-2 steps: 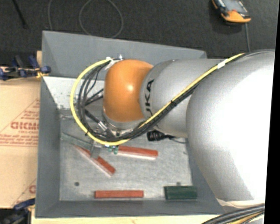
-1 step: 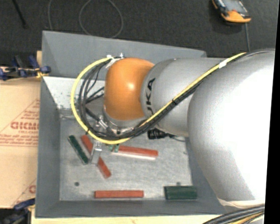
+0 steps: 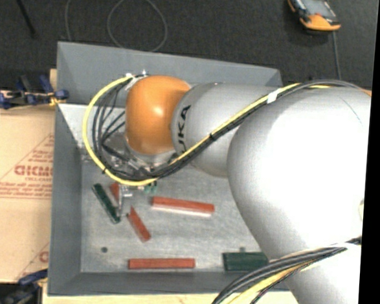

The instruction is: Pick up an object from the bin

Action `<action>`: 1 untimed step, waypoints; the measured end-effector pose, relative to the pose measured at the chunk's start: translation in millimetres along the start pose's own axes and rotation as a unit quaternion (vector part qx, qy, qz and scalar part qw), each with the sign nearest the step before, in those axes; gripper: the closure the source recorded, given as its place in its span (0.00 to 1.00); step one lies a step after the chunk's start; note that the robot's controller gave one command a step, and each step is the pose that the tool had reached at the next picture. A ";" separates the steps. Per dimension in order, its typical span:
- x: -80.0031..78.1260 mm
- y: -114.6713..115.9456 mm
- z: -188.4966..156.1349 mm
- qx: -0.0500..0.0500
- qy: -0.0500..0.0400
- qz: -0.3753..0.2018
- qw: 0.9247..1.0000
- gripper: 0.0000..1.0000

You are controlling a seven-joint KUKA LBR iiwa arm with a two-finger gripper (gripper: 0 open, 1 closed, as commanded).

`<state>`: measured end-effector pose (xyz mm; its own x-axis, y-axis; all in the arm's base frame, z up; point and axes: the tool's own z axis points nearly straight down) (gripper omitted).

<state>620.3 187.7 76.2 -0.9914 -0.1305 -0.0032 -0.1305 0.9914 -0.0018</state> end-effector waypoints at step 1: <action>2.6 -58.1 5.0 -0.001 0.000 0.018 1.000 0.00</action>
Offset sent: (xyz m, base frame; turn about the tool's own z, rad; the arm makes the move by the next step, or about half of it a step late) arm 0.0029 -0.0537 -0.0062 0.0293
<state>625.3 129.7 71.4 -0.9955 -0.0944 -0.0030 -0.0944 0.9955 0.0002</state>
